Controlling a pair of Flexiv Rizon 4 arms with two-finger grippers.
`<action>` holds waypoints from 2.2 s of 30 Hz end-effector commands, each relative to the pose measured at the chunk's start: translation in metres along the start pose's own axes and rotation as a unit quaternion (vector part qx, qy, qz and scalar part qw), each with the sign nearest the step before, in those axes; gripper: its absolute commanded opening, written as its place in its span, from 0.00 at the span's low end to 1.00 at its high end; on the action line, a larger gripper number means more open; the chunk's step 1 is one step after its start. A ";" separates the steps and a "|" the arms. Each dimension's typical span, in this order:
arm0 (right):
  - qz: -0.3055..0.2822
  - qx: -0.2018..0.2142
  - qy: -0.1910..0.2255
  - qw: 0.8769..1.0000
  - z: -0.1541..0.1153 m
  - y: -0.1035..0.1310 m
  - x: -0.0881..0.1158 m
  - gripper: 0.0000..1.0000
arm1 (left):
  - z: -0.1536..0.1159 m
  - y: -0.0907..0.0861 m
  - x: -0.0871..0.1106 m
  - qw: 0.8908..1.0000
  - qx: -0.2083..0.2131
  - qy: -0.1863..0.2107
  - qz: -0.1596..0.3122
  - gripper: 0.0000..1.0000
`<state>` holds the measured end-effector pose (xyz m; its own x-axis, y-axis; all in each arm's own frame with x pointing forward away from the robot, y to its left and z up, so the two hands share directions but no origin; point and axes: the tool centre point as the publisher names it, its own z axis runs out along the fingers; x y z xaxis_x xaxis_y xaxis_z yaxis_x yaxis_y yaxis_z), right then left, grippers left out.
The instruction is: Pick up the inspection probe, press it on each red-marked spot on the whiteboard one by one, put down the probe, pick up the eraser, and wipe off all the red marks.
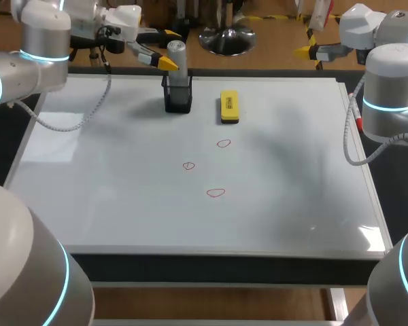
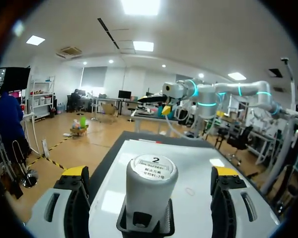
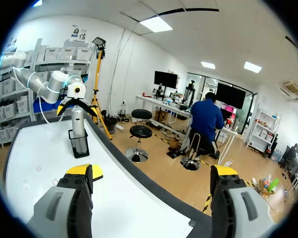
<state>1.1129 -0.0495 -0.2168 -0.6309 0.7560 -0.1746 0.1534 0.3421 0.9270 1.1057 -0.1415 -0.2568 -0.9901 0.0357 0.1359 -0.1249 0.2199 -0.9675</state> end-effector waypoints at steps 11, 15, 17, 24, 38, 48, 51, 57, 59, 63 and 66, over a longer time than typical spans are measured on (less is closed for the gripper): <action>0.000 0.000 0.000 1.000 0.000 0.000 0.000 1.00 | 0.022 0.020 -0.005 1.000 0.015 0.002 -0.004 1.00; 0.000 0.000 0.000 1.000 0.000 0.000 0.000 1.00 | 0.024 0.023 -0.006 1.000 0.017 -0.001 -0.006 1.00; 0.000 0.000 0.000 1.000 0.000 0.000 0.000 1.00 | 0.025 0.024 -0.008 1.000 0.018 -0.002 -0.006 1.00; 0.000 0.000 0.000 1.000 0.000 0.000 0.000 1.00 | 0.026 0.024 -0.011 1.000 0.017 -0.002 -0.001 1.00; 0.000 0.000 0.000 1.000 0.000 0.000 0.000 1.00 | 0.024 0.024 -0.008 1.000 0.017 0.002 0.004 0.00; 0.000 0.000 0.000 1.000 0.000 0.000 0.000 1.00 | 0.022 0.013 0.000 0.999 0.021 0.004 0.025 0.00; 0.000 0.000 0.000 1.000 0.000 0.000 0.000 1.00 | 0.022 0.007 0.002 0.999 0.022 0.000 0.033 0.00; 0.000 0.000 0.000 1.000 0.000 0.000 0.000 1.00 | 0.019 -0.008 0.005 0.999 0.025 -0.006 0.046 0.00; 0.000 0.000 0.000 1.000 0.000 0.000 0.000 1.00 | 0.017 -0.013 0.005 0.998 0.023 -0.012 0.051 0.00; 0.000 0.000 0.000 1.000 0.000 0.000 0.000 1.00 | 0.014 -0.023 0.006 0.998 0.026 -0.018 0.059 0.00; 0.000 0.000 0.000 1.000 0.000 0.000 0.000 1.00 | 0.012 -0.032 0.007 0.997 0.025 -0.021 0.064 0.00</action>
<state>1.1129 -0.0496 -0.2168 -0.6309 0.7560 -0.1746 0.1535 0.3421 0.9270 1.1116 -0.1613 -0.2386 -0.9986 0.0517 0.0127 -0.0048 0.1507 -0.9886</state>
